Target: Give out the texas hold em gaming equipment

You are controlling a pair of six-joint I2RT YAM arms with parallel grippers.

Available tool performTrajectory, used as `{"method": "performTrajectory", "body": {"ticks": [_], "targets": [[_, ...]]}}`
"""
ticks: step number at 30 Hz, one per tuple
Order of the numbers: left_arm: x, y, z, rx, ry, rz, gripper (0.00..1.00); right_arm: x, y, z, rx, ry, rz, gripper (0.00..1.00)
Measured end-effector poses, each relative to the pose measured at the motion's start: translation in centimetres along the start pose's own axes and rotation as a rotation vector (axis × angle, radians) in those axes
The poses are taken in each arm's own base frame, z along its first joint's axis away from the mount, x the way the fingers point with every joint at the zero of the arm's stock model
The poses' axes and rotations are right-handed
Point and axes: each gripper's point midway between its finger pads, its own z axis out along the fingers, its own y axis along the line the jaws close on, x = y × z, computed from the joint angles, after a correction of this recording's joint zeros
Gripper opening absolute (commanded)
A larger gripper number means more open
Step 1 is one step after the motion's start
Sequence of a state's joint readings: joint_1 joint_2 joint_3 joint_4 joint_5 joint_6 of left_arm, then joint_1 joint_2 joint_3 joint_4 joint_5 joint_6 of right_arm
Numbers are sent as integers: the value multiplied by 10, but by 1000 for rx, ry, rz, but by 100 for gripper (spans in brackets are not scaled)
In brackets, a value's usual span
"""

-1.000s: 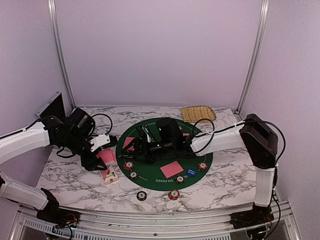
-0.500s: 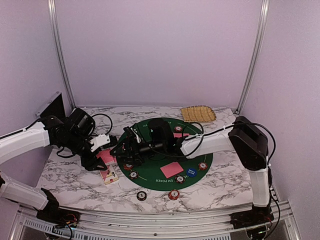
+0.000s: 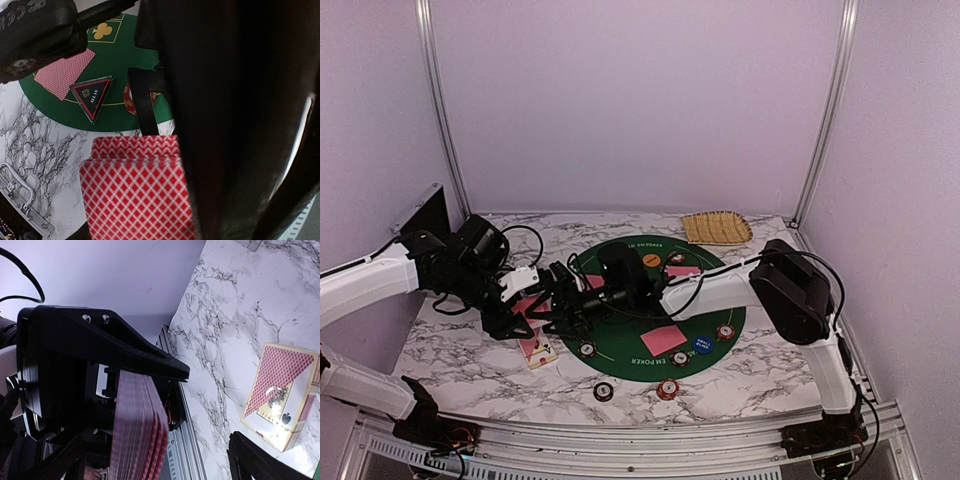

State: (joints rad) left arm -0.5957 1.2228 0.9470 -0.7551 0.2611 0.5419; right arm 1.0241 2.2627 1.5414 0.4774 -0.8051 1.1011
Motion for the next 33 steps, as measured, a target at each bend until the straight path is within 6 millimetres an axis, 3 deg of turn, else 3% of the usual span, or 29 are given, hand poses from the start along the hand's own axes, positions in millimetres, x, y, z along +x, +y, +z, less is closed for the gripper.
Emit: {"method": "performTrajectory", "body": {"ticks": [18, 28, 33], "targets": [[-1, 0, 0, 0, -3, 2, 0, -13, -9, 34, -66, 20, 57, 85], [0, 0, 0, 1, -1, 1, 0, -16, -15, 32, -53, 11, 80, 72], [1, -1, 0, 4, 5, 0, 0, -16, -14, 21, -49, -3, 87, 67]]}}
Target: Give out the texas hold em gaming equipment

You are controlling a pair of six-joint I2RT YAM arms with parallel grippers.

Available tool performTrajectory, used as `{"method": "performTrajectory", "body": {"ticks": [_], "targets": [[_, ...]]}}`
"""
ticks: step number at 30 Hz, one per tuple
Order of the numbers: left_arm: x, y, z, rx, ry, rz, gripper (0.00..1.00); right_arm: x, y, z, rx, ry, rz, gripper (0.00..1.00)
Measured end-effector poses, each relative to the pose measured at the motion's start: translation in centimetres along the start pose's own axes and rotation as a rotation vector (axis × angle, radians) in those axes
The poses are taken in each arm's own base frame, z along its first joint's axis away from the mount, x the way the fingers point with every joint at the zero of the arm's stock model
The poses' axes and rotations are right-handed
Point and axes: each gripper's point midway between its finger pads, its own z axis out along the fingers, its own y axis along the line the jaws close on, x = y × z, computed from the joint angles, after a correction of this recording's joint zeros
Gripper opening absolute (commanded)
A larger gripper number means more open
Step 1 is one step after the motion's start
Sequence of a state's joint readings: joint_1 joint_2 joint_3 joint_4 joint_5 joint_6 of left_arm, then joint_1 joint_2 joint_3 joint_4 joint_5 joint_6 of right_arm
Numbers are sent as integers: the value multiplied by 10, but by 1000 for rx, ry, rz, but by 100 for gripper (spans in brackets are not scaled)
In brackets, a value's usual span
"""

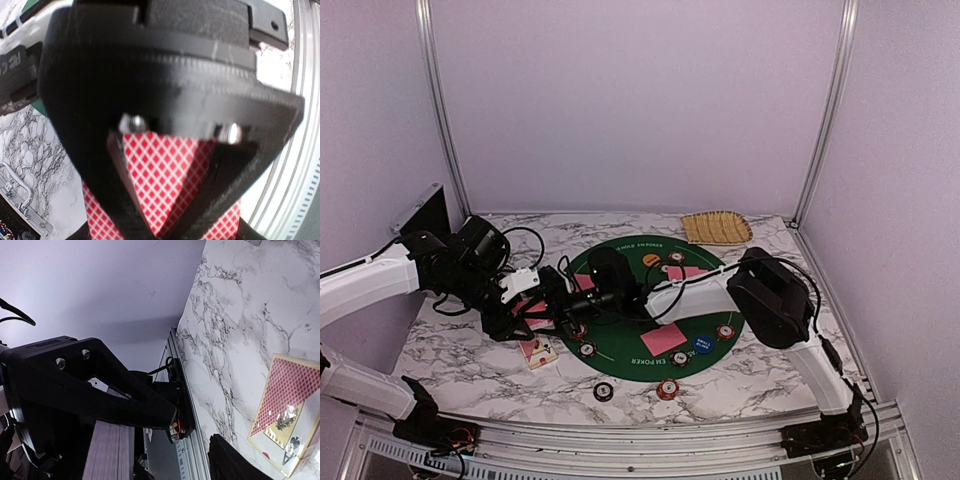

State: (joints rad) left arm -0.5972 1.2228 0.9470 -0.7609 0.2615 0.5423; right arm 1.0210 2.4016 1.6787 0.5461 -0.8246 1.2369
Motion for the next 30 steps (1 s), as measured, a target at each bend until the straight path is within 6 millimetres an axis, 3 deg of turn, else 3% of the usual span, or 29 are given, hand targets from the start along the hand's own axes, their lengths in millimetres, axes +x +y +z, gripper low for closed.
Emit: {"method": "performTrajectory", "body": {"ticks": [15, 19, 25, 30], "targets": [[2, -1, 0, 4, 8, -2, 0, -1, 4, -27, 2, -32, 0, 48], [2, -1, 0, 4, 8, -2, 0, -1, 7, -35, 2, -41, -1, 38], [3, -1, 0, 5, 13, -3, 0, 0, 14, -42, -9, -49, -5, 14], [5, -2, 0, 6, 20, -3, 0, 0, 15, -47, -10, -53, -4, 11]]}}
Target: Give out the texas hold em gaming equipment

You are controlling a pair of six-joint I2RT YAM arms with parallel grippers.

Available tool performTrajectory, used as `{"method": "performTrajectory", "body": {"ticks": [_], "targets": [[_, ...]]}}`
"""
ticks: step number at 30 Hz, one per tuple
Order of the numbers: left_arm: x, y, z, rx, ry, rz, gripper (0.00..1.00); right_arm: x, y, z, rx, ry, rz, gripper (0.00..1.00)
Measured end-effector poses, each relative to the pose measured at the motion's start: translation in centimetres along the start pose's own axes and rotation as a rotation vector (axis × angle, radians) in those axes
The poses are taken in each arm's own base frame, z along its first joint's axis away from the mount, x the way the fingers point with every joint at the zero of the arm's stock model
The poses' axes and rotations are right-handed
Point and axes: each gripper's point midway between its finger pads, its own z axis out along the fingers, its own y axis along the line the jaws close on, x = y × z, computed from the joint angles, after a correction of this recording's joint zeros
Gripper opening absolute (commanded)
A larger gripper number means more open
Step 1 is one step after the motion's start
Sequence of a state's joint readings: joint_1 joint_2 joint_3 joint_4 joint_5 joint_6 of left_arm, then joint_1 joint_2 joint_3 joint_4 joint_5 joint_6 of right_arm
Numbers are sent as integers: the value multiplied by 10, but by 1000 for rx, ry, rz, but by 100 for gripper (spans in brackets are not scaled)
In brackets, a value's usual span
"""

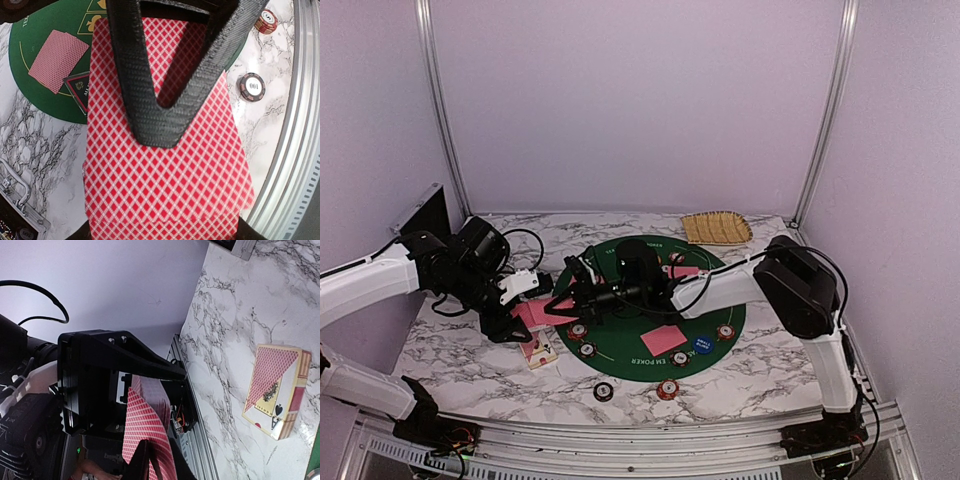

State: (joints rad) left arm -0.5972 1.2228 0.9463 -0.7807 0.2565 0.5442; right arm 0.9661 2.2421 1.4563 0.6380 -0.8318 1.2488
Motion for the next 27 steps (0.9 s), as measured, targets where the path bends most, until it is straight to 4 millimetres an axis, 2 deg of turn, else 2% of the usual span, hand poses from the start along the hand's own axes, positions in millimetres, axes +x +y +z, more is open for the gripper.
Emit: {"method": "performTrajectory", "body": {"ticks": [8, 13, 17, 22, 27], "targets": [[0, 0, -1, -2, -4, 2, 0, 6, -25, -14, 54, 5, 60, 14], [-3, 0, -3, -7, -18, 6, 0, 10, -32, -18, 70, 15, 76, 2], [-4, 1, -3, -7, -24, 7, 0, 16, -33, -29, 86, 20, 88, 0], [-5, 1, -3, -8, -25, 8, 0, 14, -36, -59, 128, 1, 89, 0], [-5, 1, -3, -9, -25, 8, 0, 2, -55, -110, 219, -55, 87, 0]]}}
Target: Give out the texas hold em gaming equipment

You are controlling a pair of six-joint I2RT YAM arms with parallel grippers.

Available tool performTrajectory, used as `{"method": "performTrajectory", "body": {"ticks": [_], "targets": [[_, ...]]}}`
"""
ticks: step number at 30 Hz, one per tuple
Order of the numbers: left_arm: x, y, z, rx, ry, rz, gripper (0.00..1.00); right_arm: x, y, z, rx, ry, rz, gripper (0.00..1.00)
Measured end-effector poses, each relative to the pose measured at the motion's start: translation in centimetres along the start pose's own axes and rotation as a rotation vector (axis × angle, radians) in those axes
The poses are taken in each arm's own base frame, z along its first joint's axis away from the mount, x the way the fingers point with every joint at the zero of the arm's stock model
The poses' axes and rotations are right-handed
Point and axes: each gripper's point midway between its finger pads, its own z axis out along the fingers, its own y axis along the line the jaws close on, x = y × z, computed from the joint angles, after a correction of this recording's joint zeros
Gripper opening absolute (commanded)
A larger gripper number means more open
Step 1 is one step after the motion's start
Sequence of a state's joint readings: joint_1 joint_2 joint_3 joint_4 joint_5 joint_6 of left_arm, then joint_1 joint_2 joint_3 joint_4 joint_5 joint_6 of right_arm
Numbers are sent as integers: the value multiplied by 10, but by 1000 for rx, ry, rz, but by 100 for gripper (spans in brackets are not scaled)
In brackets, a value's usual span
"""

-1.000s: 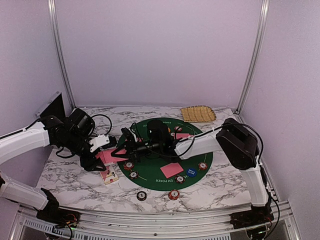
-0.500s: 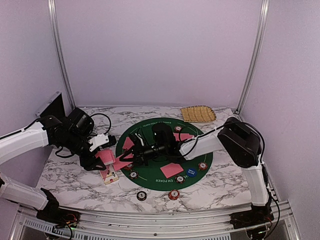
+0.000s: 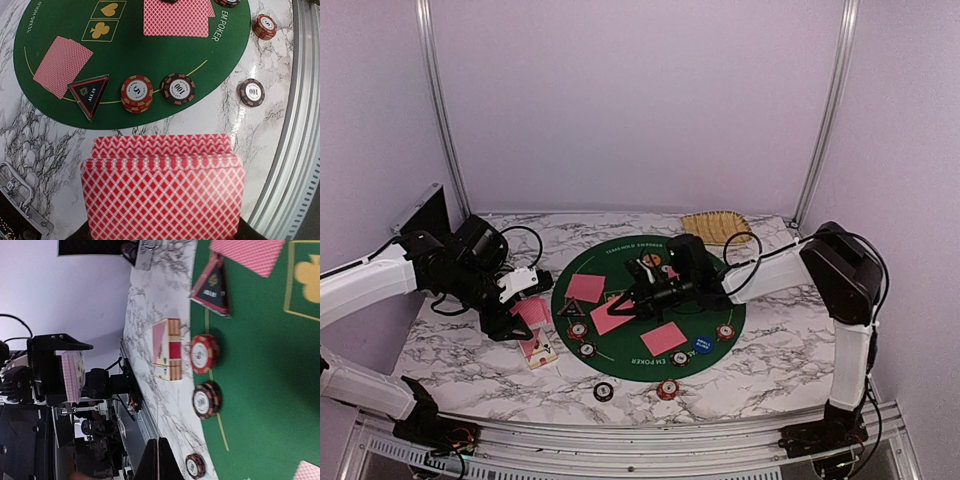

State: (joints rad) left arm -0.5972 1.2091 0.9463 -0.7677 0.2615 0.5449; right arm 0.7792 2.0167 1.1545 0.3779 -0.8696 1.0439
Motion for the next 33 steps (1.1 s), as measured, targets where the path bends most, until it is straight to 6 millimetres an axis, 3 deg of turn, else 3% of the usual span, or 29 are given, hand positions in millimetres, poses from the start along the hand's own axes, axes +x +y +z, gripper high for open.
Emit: {"method": "performTrajectory", "body": {"ticks": [6, 12, 14, 17, 21, 25, 33], "targets": [[0, 0, 0, 0, 0, 0, 0, -6, -61, -42, 169, -35, 47, 0], [0, 0, 0, 0, 0, 0, 0, 10, -102, -62, 305, -5, 78, 5], [0, 0, 0, 0, 0, 0, 0, 14, -108, -65, 335, 7, 78, 9], [0, 0, 0, 0, 0, 0, 0, 20, -116, -68, 374, 22, 67, 24], [0, 0, 0, 0, 0, 0, 0, 16, -111, -75, 417, 14, 19, 40], [0, 0, 0, 1, 0, 0, 0, 14, -111, -86, 494, -2, -13, 46], [0, -1, 0, 3, -2, 0, 0, 9, -121, -112, 688, -26, -49, 46]]}}
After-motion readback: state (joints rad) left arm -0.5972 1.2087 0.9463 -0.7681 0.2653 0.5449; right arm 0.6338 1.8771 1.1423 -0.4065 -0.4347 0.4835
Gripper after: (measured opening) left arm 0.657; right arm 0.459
